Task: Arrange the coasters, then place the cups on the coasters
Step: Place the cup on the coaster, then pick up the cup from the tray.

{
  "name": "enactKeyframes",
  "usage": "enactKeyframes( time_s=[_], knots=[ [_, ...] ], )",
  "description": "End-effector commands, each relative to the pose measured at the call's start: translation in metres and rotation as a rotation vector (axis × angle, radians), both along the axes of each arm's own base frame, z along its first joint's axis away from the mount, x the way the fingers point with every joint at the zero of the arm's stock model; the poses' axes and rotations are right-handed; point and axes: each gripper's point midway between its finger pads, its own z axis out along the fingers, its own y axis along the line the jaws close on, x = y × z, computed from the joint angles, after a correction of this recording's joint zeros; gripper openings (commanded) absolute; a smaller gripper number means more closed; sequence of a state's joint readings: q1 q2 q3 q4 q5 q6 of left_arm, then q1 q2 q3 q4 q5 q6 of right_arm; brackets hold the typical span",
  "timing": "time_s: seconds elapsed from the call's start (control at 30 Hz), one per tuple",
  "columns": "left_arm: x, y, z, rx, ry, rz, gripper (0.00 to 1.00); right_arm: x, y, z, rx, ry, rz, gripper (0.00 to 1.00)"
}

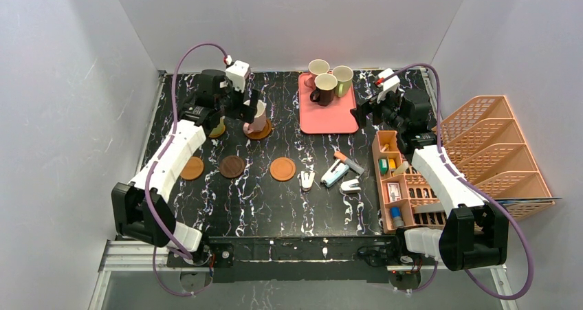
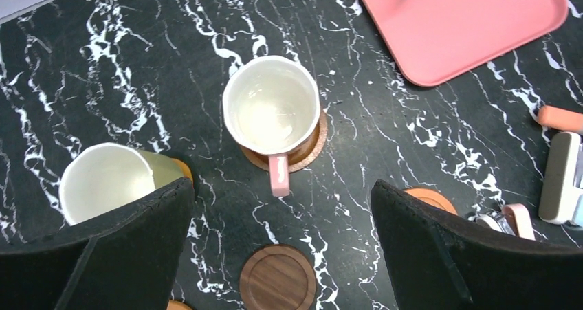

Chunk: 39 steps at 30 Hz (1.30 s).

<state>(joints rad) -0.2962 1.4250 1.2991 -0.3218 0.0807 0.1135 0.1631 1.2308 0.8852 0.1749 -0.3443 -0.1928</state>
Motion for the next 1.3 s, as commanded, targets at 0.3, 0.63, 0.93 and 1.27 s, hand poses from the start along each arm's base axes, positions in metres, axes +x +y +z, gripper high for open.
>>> enactKeyframes(
  time_s=[0.3,0.63,0.93,1.27],
  knots=[
    [0.023,-0.069,0.043,-0.050,-0.071,-0.217,0.98,0.002,-0.008,0.008,0.006,-0.034,-0.017,0.98],
    [0.021,-0.156,0.014,0.091,-0.066,-0.369,0.98,0.003,-0.010,0.005,0.006,-0.025,-0.019,0.98],
    [0.014,-0.170,-0.022,0.021,-0.080,-0.377,0.98,0.005,-0.010,0.001,0.001,-0.017,-0.022,0.98],
    [0.061,-0.183,-0.053,0.070,-0.081,-0.283,0.98,0.008,-0.024,-0.004,0.001,0.004,-0.048,0.98]
  ],
)
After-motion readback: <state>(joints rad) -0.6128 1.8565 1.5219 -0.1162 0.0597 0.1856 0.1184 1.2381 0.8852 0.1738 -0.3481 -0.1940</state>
